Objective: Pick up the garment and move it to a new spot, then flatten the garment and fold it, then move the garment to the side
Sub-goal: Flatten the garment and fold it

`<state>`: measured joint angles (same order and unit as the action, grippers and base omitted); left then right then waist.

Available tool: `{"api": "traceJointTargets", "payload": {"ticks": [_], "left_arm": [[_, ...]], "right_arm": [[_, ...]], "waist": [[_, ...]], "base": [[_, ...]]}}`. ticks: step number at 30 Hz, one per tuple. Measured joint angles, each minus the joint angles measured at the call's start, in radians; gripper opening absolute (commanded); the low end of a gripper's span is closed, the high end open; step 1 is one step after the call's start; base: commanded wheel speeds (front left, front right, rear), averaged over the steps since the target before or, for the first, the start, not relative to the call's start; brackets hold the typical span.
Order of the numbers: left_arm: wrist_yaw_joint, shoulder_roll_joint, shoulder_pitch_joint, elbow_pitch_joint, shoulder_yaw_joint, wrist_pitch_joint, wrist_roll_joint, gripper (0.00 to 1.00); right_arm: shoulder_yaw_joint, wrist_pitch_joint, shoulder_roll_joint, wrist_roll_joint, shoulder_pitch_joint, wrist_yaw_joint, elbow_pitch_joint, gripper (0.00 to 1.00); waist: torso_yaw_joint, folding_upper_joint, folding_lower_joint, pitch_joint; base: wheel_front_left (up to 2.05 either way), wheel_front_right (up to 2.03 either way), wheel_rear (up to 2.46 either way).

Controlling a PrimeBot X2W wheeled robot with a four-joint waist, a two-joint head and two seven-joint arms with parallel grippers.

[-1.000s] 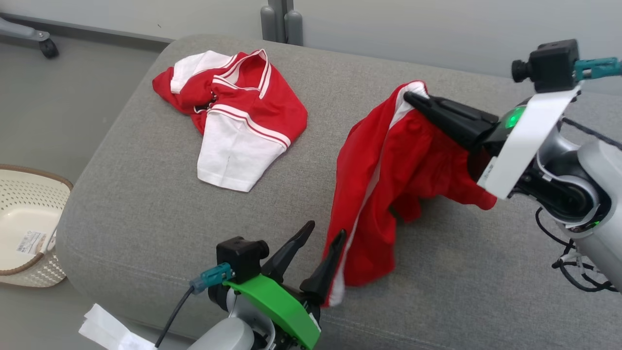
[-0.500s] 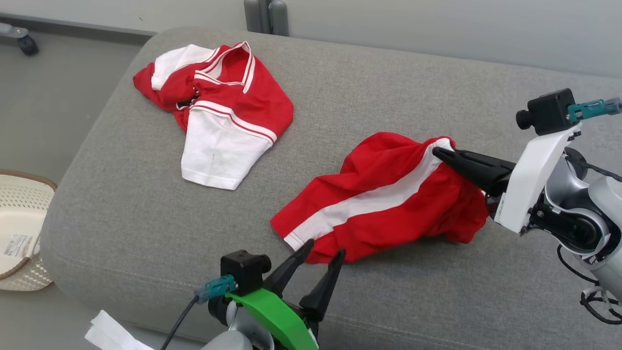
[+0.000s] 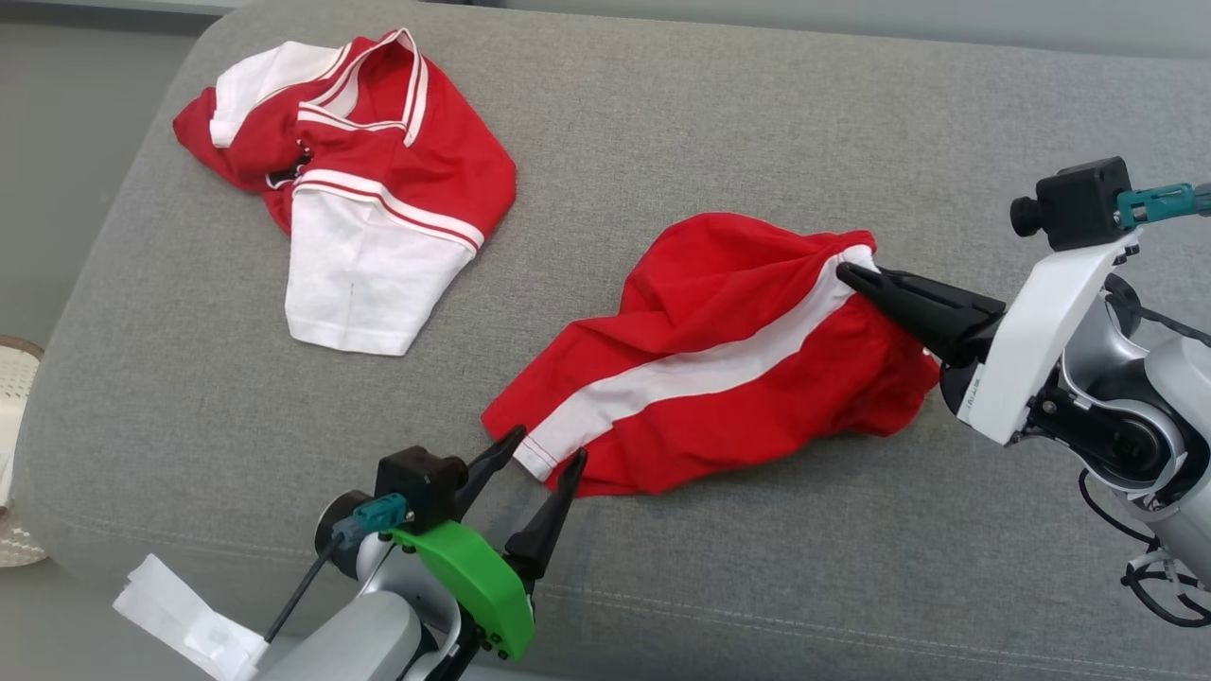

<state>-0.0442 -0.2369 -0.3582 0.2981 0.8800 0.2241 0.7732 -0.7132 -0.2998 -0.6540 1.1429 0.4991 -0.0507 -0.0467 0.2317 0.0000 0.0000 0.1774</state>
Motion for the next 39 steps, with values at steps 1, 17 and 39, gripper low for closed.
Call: {"api": "traceJointTargets", "payload": {"ticks": [1,17,39], "left_arm": [[-0.002,0.001,-0.003,0.007,0.002,0.006,-0.002,1.00],[-0.044,0.024,-0.032,0.160,0.029,0.016,-0.050,1.00],[-0.062,0.063,-0.067,0.270,0.003,0.025,-0.096,0.62]], "right_arm": [[0.000,0.000,0.001,-0.001,0.000,0.000,-0.003,0.00],[0.022,0.042,0.002,-0.008,-0.013,0.019,-0.015,0.00],[0.023,0.063,0.003,-0.009,-0.037,0.028,-0.024,0.00]], "waist": [[-0.004,0.0000,0.0000,0.004],[-0.037,0.0000,0.0000,0.048],[-0.039,0.0000,0.0000,0.055]], "base": [[0.00,0.00,0.00],[0.00,0.00,0.00],[0.00,0.00,0.00]]}}
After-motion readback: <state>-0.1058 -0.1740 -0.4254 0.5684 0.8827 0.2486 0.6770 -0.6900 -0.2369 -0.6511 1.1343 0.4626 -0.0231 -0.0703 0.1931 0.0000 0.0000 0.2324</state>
